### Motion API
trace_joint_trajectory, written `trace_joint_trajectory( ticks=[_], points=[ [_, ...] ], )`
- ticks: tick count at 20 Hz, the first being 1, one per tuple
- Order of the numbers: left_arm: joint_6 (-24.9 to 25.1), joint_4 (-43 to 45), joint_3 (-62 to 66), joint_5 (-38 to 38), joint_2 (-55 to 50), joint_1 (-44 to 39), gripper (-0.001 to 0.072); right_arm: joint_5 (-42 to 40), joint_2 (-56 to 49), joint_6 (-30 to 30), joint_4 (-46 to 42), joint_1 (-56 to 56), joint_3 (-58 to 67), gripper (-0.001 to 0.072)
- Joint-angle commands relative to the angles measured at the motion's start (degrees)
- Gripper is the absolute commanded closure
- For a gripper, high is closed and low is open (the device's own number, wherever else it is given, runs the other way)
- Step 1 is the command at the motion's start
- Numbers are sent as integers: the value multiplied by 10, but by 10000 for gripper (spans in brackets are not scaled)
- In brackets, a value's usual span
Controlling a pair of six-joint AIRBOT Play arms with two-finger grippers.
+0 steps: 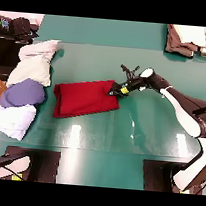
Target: Fold the shirts.
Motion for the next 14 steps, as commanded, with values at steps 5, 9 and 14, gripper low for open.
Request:
trace_joint_trajectory(
  ticks=[5, 9, 14],
  points=[
    [-1, 18, -1, 12, 0, -82, 683, -17, 70, 4, -86, -73, 27, 694],
    [9, 18, -1, 26, 0, -143, 683, 3, 154, 52, -177, -222, 27, 695],
    [9, 18, -1, 24, 0, -152, 683, 25, 245, 107, -295, -444, 27, 694]
  ],
)
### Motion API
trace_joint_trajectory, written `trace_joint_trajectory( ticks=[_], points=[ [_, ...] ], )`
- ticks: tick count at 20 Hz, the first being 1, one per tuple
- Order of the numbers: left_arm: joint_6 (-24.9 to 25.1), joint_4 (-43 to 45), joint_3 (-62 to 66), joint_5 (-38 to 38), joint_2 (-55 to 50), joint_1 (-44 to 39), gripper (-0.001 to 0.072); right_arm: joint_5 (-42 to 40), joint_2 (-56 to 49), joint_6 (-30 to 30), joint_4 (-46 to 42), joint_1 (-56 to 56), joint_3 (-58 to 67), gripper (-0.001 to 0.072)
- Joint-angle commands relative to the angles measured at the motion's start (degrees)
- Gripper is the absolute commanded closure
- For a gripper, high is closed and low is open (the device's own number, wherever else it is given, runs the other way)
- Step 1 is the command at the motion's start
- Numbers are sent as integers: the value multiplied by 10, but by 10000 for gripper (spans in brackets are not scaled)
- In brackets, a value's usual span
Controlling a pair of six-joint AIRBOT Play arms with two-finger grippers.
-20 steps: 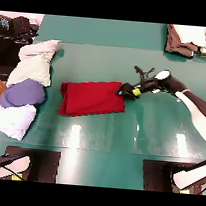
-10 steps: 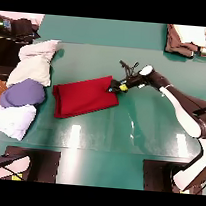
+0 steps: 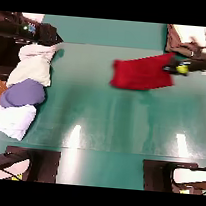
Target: Fold the shirts.
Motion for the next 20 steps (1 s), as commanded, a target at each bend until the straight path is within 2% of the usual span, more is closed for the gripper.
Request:
trace_joint_trajectory(
  ticks=[1, 4, 7, 10, 12, 14, 15, 17, 18, 20],
  points=[
    [1, 1, 0, 2, 0, -10, 683, 21, 58, 41, -81, -160, 1, 695],
    [1, 0, 0, 2, 0, -10, 683, 47, 77, 49, -88, -289, 1, 695],
    [-1, 0, 0, 8, 0, -10, 683, 93, 72, 49, -89, -367, 0, 695],
    [-1, -2, 0, 8, 0, -10, 683, 114, 76, 52, -89, -398, -11, 695],
    [-1, -2, 0, 6, 0, -10, 682, 117, 91, 78, -106, -397, -51, 695],
    [0, -2, 0, -2, 0, -10, 682, 126, 103, 79, -119, -393, -98, 693],
    [0, -2, 0, -5, 0, -10, 683, 134, 107, 78, -118, -393, -116, 667],
    [1, -2, 0, -12, 0, -10, 682, 153, 116, 70, -119, -400, -140, 236],
    [2, -2, 0, -19, 0, -10, 682, 165, 122, 66, -119, -407, -143, 150],
    [2, -2, 0, -26, 0, -10, 682, 173, 142, 62, -118, -428, -142, 151]
  ],
)
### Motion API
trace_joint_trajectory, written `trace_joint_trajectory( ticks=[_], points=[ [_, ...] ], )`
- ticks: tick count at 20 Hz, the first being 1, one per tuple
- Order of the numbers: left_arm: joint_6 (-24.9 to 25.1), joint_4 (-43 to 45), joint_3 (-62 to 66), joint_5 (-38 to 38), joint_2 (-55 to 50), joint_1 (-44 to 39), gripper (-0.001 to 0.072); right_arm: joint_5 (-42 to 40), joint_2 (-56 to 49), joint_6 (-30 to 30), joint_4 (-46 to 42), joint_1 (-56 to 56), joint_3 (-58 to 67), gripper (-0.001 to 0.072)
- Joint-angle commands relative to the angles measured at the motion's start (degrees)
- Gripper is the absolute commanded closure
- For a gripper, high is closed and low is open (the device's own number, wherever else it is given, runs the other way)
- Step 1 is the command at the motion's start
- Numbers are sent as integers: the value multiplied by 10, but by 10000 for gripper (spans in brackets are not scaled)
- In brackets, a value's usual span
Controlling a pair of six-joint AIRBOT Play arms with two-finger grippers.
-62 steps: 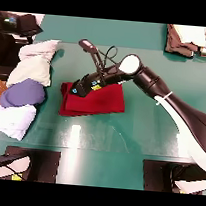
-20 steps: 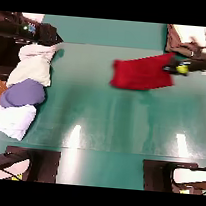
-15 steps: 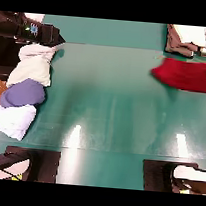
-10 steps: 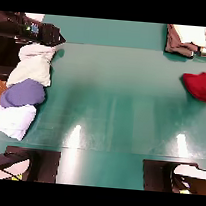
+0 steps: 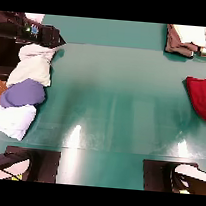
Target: Fold the shirts.
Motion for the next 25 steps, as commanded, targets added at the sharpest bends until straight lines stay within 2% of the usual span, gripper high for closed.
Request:
trace_joint_trajectory(
  ticks=[1, 7, 15, 16, 17, 18, 19, 22, 25],
  points=[
    [2, 0, 0, -14, 0, 0, 682, 15, 36, -7, -3, -30, -15, 154],
    [2, 0, 0, -13, 0, 0, 682, -22, 130, -7, 3, -3, -16, 157],
    [1, -2, 0, 7, 0, 0, 682, -35, 183, -7, 2, 244, -16, 162],
    [1, -2, 0, 9, 0, 0, 682, -36, 184, -7, 2, 277, -16, 269],
    [2, -2, 0, 12, 0, 0, 682, -36, 185, -7, 0, 311, -16, 474],
    [2, -2, 0, 15, 0, 0, 682, -36, 185, -7, 0, 341, -16, 631],
    [1, -2, 0, 15, 0, 0, 682, -37, 185, -7, -3, 369, -16, 694],
    [1, -2, 0, 15, 0, 0, 682, -50, 185, -7, -3, 434, -16, 694],
    [1, -2, 0, 15, 0, 0, 682, -49, 185, -7, -3, 445, -16, 694]
  ],
)
